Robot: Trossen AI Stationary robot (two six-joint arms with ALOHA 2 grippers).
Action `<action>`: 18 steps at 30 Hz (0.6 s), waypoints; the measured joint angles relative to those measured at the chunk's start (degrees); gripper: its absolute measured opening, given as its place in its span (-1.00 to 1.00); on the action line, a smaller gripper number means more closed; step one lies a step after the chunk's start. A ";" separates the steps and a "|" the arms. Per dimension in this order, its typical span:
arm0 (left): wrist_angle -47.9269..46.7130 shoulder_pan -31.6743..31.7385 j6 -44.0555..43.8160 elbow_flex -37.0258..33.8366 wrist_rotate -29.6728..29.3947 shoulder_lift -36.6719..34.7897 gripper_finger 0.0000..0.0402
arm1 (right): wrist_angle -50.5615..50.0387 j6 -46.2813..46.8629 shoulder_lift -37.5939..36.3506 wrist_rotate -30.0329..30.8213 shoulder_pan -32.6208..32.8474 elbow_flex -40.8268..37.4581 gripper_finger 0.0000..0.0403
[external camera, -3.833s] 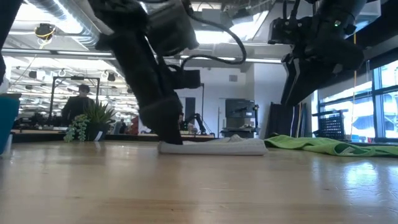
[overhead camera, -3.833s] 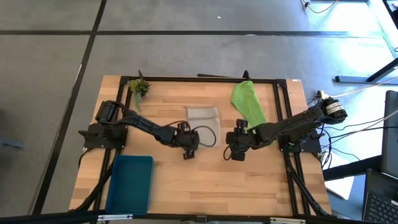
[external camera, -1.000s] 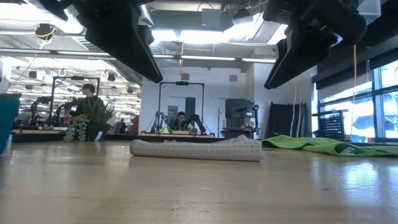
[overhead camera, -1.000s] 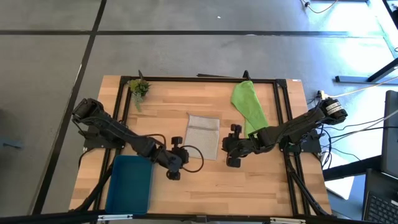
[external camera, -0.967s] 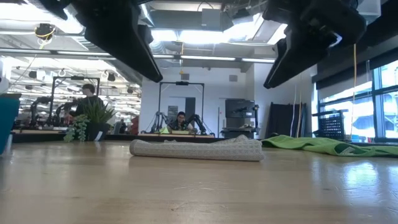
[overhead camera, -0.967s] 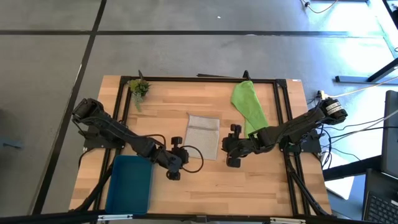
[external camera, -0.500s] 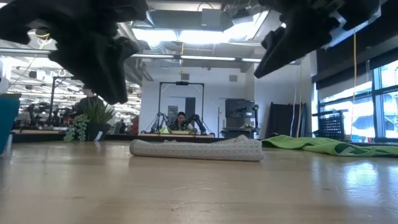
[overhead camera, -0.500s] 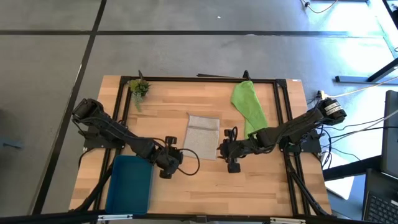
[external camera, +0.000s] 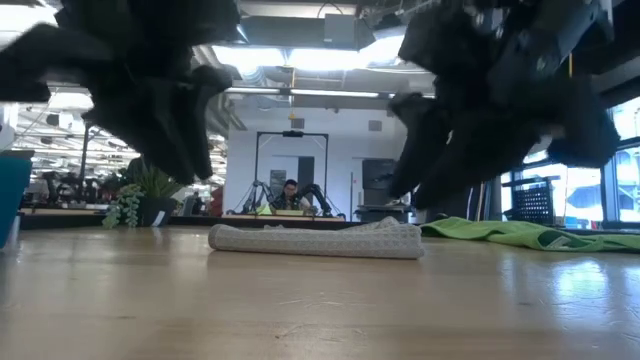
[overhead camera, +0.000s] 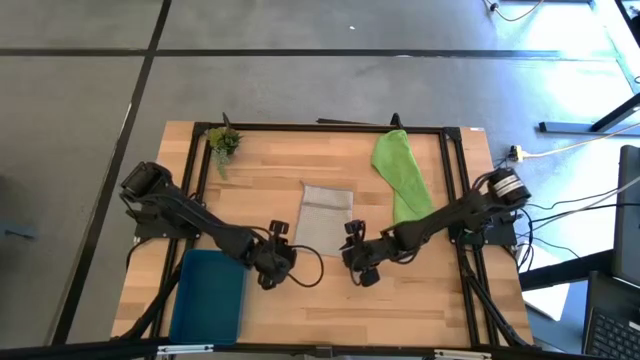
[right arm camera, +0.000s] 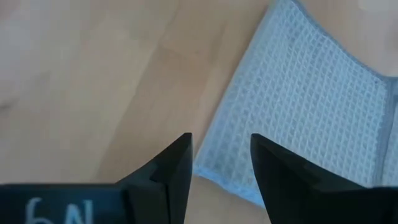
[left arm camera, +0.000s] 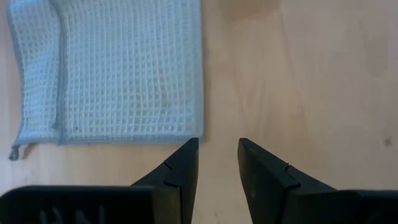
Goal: Roll microfiber towels into tight, uniform cylinder then place into a basket
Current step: Roll the gray towel
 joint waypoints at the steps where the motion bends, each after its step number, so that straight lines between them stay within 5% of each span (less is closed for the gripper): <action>1: 0.52 0.00 0.00 0.01 -0.42 0.43 -0.47 | 0.50 -0.18 0.71 0.39 -0.13 0.00 -0.19; 18: 7.62 0.09 -0.20 0.01 -3.32 1.07 -0.46 | 2.11 3.25 6.83 1.17 -2.75 0.26 -0.19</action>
